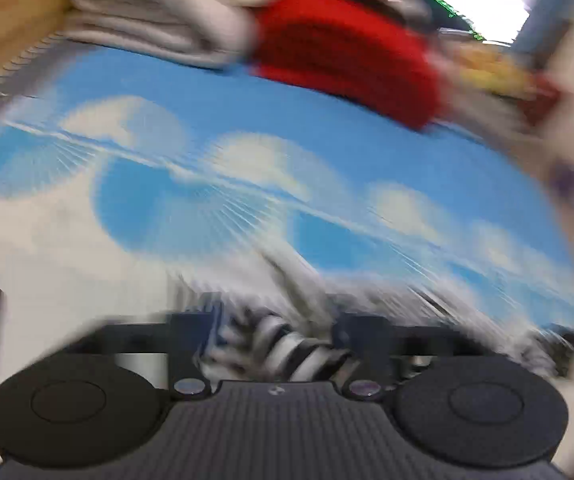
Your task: Fold small clothes
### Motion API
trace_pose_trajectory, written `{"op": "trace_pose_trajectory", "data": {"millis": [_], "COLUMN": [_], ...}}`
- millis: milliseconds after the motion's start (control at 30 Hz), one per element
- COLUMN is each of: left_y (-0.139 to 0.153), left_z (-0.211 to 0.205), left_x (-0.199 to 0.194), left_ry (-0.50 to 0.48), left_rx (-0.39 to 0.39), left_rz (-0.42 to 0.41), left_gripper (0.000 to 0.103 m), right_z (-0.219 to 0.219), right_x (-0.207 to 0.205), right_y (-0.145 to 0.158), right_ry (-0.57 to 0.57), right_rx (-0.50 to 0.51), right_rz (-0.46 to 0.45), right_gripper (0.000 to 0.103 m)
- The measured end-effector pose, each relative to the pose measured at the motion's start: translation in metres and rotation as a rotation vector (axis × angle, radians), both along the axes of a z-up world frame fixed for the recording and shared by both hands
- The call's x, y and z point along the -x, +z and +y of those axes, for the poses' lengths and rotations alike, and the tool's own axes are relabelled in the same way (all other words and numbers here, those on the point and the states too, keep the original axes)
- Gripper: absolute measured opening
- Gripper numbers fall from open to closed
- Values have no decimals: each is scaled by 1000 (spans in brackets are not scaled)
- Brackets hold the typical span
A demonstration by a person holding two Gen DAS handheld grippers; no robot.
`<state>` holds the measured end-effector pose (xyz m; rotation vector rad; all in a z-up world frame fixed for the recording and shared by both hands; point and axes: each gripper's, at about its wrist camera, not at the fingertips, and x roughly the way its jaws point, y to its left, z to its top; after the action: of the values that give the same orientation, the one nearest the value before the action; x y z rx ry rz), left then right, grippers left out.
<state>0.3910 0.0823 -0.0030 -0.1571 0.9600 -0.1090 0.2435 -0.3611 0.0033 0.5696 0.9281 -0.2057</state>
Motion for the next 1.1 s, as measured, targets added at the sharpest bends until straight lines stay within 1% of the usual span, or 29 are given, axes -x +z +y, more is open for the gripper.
{"op": "trace_pose_trajectory", "data": {"millis": [33, 67, 100, 167, 200, 233, 300, 367, 400, 467, 533, 567, 600, 633, 667, 700, 733, 767, 800, 833, 867, 900, 933, 967, 1000, 1100], "left_y": [-6, -10, -15, -25, -30, -34, -49, -62, -70, -86, -99, -104, -108, -111, -115, -117, -121, -125, -130, -134, -139, -143, -146, -148, -146, -130], "left_z": [-1, 2, 7, 17, 23, 28, 29, 29, 27, 21, 14, 8, 3, -1, -4, -5, -6, -7, -6, -6, -7, -9, -11, -12, -14, -11], "left_x": [-26, -40, -51, -50, -42, -33, -14, -4, 0, 7, 10, 7, 3, -1, -5, -8, -11, -17, -22, -26, -30, -32, -33, -34, -34, -31], "left_ry": [77, 103, 127, 147, 122, 93, 50, 4, -20, -59, -88, -112, -141, -174, -204, -207, -202, -200, -200, -202, -208, -226, -247, -261, -263, -214], "left_rx": [-28, -19, 22, 112, 140, 143, 110, 68, 62, 69, 88, 90, 83, 76, 76, 79, 77, 76, 85, 99, 109, 116, 121, 120, 110, 121], "left_rz": [-9, -7, 6, 7, -10, -26, -70, -97, -109, -122, -151, -152, -143, -133, -135, -145, -149, -137, -122, -104, -82, -60, -47, -40, -37, -103], "left_gripper": [97, 97, 97, 97, 98, 100, 100, 100, 100, 99, 95, 92, 82, 78, 73, 73, 73, 73, 73, 67, 62, 45, 15, 4, 4, 4], "right_z": [-6, -11, -13, -17, -17, -18, -15, -12, -10, -9, -4, -1, 3, 3, 5, 9, 10, 10, 10, 9, 7, 6, 5, 6, 3, -11], "right_x": [-26, -44, -51, -48, -39, -26, -5, 2, 2, -7, -21, -28, -35, -35, -41, -51, -58, -61, -65, -69, -72, -72, -71, -69, -67, -59], "right_y": [-7, -13, -18, -26, -32, -39, -57, -73, -82, -98, -107, -113, -116, -116, -119, -127, -132, -136, -140, -144, -146, -145, -140, -133, -125, -99], "right_ry": [-53, -93, -111, -111, -90, -65, -30, -6, 4, 28, 82, 103, 119, 119, 134, 153, 162, 165, 170, 182, 184, 176, 179, 180, 174, 114], "right_rx": [3, 2, -7, -48, -68, -71, -12, 105, 152, 200, 246, 279, 308, 308, 330, 354, 357, 357, 349, 332, 313, 309, 314, 316, 306, 248], "right_rz": [10, -3, -29, -84, -122, -161, -190, -210, -214, -209, -211, -219, -226, -226, -231, -246, -250, -245, -228, -208, -191, -194, -208, -224, -246, -334], "right_gripper": [49, 65, 69, 71, 72, 73, 76, 76, 76, 76, 75, 75, 75, 75, 75, 75, 74, 71, 54, 31, 4, 4, 4, 4, 3, 3]}}
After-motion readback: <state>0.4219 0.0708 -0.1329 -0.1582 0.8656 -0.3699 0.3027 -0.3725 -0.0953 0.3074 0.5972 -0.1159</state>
